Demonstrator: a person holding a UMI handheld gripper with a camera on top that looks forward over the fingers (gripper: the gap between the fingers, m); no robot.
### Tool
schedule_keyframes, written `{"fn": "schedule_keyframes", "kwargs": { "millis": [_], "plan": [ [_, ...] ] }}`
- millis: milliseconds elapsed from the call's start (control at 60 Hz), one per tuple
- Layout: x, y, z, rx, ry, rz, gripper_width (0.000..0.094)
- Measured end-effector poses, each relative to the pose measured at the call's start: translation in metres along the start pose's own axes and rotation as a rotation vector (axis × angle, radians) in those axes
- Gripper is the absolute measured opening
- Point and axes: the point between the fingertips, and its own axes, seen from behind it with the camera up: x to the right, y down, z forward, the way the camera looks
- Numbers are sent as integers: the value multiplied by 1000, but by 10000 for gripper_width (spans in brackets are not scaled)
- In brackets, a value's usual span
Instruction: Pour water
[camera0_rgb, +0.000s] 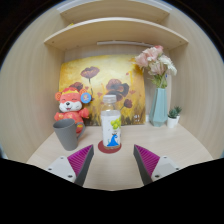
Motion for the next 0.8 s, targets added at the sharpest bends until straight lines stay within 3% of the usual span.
{"fn": "schedule_keyframes", "kwargs": {
  "millis": [183, 400, 567, 800],
  "plan": [
    [-11, 11, -72, -7, -26, 27, 820],
    [-10, -14, -130, 40, -42, 12, 824],
    [7, -43, -164, 109, -16, 7, 826],
    [22, -54, -197, 127, 12, 12, 829]
  ]
}}
